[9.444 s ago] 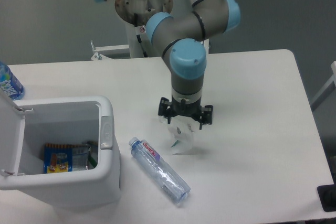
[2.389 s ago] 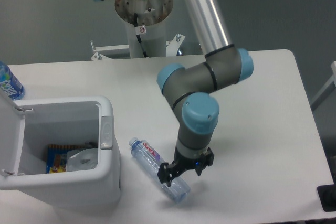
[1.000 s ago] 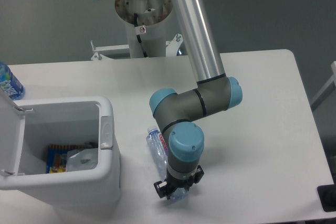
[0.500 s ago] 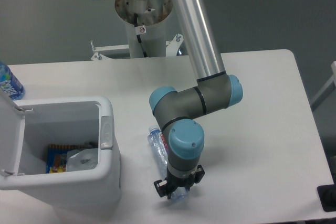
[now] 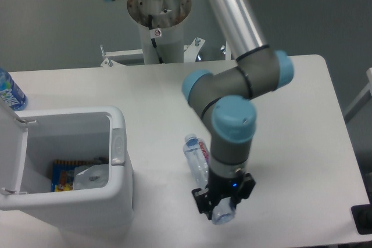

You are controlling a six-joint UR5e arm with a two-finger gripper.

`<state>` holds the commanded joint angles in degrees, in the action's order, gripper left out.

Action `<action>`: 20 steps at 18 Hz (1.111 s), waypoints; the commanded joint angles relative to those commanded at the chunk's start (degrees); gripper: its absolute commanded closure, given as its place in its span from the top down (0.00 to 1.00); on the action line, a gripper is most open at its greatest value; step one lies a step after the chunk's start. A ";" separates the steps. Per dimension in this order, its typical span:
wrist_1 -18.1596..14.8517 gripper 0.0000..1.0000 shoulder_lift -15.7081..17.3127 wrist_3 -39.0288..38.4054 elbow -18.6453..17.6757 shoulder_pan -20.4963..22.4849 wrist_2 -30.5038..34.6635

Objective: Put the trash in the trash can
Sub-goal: 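Grasp the water bottle by its cap end and lift it upright, then carry the bottle over the bin and release it inside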

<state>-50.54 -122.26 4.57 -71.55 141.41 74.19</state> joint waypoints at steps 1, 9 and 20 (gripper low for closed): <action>0.00 0.61 0.70 -0.09 0.36 0.44 -0.36; 2.02 0.55 4.40 2.37 1.33 2.47 -4.75; 2.63 0.55 6.68 1.85 4.93 2.29 -8.79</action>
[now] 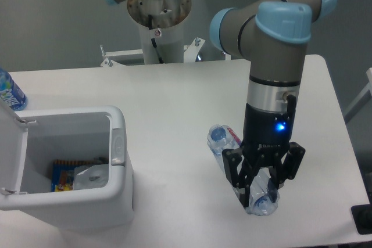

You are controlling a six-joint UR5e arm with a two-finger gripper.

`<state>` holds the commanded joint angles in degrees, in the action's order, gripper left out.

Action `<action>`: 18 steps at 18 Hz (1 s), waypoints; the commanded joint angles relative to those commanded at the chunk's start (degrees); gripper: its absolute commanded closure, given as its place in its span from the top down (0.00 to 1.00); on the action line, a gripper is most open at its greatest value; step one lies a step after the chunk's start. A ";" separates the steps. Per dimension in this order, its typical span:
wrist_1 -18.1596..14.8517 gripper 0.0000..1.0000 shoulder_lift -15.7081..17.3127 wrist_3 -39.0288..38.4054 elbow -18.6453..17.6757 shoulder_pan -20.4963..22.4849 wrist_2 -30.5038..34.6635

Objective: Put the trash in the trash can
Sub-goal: 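Carry the bottle over the bin and release it inside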

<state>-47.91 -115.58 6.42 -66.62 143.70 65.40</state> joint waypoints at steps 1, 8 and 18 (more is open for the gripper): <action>1.05 0.55 0.26 0.00 0.00 -0.26 -0.96; 9.32 0.55 3.43 0.09 1.05 -5.97 -2.64; 9.59 0.55 6.33 0.44 0.88 -17.75 -2.64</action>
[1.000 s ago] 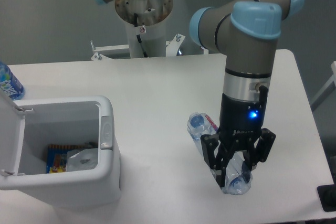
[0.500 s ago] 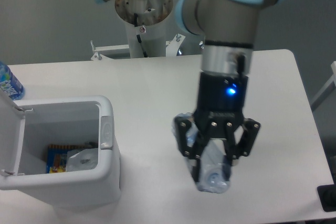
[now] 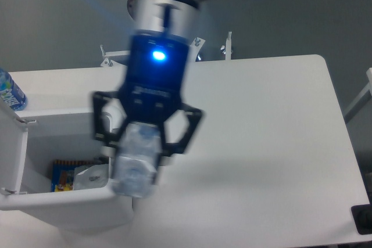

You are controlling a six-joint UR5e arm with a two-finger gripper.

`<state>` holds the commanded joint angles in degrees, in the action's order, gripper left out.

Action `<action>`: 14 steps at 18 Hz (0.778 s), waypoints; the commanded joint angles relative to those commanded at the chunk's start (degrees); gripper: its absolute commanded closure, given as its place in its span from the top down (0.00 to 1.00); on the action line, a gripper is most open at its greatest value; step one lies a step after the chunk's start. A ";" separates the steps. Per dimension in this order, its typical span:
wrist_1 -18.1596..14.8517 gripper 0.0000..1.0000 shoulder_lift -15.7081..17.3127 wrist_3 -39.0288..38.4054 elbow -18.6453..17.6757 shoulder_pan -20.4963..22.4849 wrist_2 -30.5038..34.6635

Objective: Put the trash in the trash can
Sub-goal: 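Carry the bottle over the bin and release it inside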

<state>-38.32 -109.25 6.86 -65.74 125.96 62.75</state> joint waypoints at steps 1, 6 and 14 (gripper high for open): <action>0.00 0.55 -0.18 0.09 -0.26 -1.05 0.00; 0.00 0.59 -1.93 0.35 -2.20 -4.66 0.00; -0.09 1.00 -2.11 0.97 -2.37 -3.36 -0.26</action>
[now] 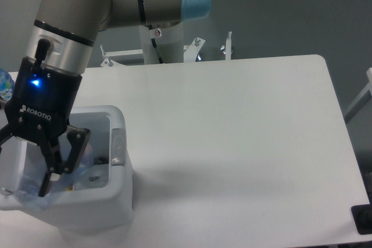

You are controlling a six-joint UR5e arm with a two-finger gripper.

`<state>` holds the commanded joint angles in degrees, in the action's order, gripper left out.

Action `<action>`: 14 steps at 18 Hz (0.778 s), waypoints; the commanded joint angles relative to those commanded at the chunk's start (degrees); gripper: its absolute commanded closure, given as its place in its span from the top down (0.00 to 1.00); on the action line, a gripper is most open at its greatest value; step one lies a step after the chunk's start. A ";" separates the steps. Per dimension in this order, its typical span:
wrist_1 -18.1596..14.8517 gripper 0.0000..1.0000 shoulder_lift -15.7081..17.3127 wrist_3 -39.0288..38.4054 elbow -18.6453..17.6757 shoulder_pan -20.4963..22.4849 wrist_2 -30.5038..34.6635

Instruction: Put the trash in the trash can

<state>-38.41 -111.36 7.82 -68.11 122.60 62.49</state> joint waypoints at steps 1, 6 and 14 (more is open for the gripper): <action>0.00 1.00 0.18 0.26 -0.09 1.40 0.00; -0.26 1.00 0.09 3.14 -0.52 7.65 7.35; -1.66 1.00 2.55 15.98 -7.55 16.43 22.22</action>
<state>-40.07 -108.81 23.80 -75.66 139.03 84.71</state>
